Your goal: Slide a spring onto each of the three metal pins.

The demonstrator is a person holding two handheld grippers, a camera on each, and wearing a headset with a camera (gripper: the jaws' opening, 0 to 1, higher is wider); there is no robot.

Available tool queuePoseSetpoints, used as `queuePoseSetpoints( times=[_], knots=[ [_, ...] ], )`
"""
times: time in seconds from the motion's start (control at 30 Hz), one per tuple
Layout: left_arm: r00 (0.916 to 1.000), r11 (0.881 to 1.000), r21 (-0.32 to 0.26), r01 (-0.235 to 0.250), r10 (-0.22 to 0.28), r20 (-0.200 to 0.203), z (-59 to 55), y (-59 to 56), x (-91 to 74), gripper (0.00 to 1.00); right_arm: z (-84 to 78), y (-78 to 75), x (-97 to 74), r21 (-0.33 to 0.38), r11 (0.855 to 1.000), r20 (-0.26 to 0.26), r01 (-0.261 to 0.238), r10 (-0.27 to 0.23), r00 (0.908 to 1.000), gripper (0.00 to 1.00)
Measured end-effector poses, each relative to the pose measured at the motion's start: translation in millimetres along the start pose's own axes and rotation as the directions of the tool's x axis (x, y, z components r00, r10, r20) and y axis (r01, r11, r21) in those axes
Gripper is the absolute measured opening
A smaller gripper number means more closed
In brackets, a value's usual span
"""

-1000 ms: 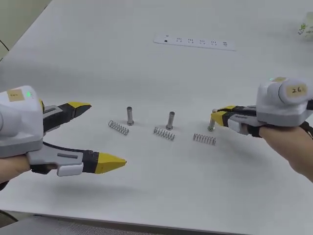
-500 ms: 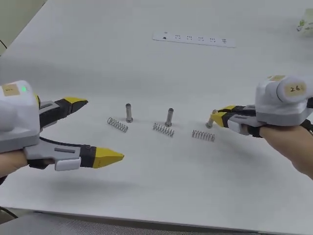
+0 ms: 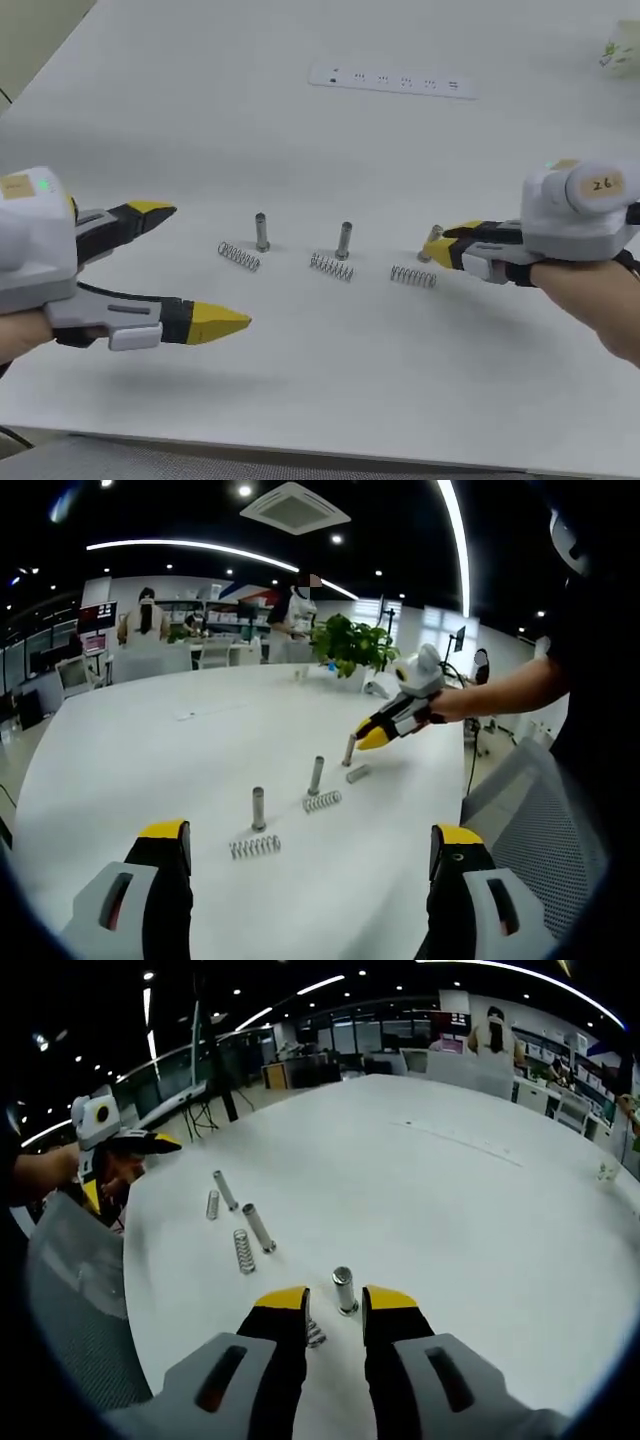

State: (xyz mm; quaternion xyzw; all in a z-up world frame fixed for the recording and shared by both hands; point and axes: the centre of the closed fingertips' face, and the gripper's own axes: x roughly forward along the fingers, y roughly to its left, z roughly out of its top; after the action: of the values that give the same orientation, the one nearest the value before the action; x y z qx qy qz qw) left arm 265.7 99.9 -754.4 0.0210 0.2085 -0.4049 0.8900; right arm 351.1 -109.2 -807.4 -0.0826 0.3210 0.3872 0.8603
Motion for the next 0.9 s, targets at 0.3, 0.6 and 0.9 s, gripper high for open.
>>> queuePoseSetpoints(
  times=[0.3,0.6,0.9],
  knots=[
    [1.0,1.0,-0.011,-0.002,0.002,0.003,-1.3,1.2,-0.9,0.97,1.5,3.2,-6.3,0.003,1.0,0.021,-0.004,0.004,0.9998,0.31],
    [1.0,1.0,-0.016,-0.005,0.004,-0.002,-3.6,2.5,-0.7,0.97,-5.7,3.1,-12.3,-0.002,1.0,0.02,-0.006,0.006,0.9998,0.31],
    [1.0,1.0,-0.017,-0.004,0.004,0.0,-2.4,3.0,0.0,0.97,-14.4,7.2,-16.5,-0.036,0.999,-0.005,-0.026,0.026,0.9997,0.31]
  ],
)
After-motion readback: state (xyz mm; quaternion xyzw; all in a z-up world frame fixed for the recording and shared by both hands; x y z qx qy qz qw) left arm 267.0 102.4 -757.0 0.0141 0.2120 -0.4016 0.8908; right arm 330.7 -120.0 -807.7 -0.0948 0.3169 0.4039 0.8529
